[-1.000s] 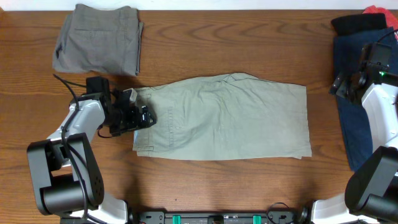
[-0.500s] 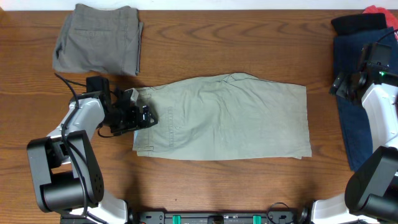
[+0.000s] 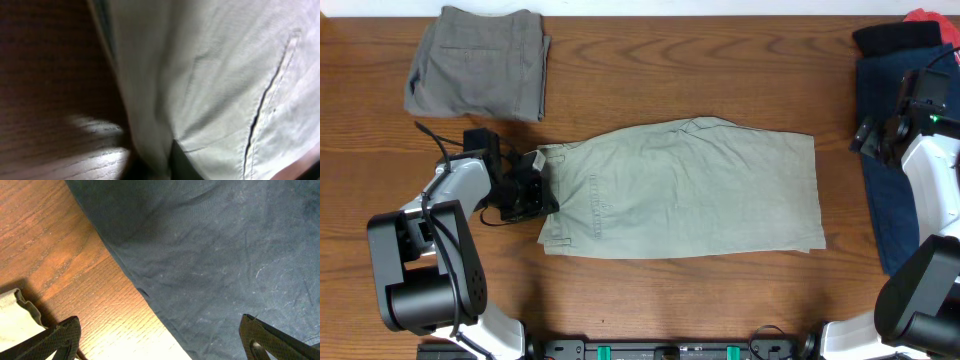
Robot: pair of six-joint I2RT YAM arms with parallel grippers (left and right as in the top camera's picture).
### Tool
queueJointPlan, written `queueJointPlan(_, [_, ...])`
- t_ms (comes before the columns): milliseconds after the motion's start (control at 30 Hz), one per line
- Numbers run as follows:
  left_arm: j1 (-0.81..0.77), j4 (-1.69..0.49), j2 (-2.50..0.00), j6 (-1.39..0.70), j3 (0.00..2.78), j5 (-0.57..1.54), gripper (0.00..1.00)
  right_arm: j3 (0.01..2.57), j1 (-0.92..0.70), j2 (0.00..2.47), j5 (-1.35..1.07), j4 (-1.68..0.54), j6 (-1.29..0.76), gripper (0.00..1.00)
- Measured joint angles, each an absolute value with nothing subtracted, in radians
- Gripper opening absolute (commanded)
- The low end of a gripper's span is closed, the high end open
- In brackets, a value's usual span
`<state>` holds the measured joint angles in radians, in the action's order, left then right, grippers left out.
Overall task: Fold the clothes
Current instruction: 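Lift the left edge and fold it rightward over the shorts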
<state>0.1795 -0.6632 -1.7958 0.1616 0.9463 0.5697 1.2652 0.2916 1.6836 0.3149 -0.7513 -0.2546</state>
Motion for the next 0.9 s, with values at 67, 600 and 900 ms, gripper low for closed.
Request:
queueJointPlan(67, [0.180,-0.663,-1.796,0.160,0.946,0.569,0.06,1.265,0.292,1.684,0.315,-0.751,-0.254,0.99])
queueJointPlan(600, [0.179,-1.096,-1.766,-0.082,1.219,0.266,0.06,1.265,0.292,1.684,0.315,-0.751,-0.255,0.99])
queueJointPlan(900, [0.178,-1.434,-1.727,-0.109,1.598,0.152,0.06,1.265,0.292,1.684,0.315,-0.751,-0.255,0.99])
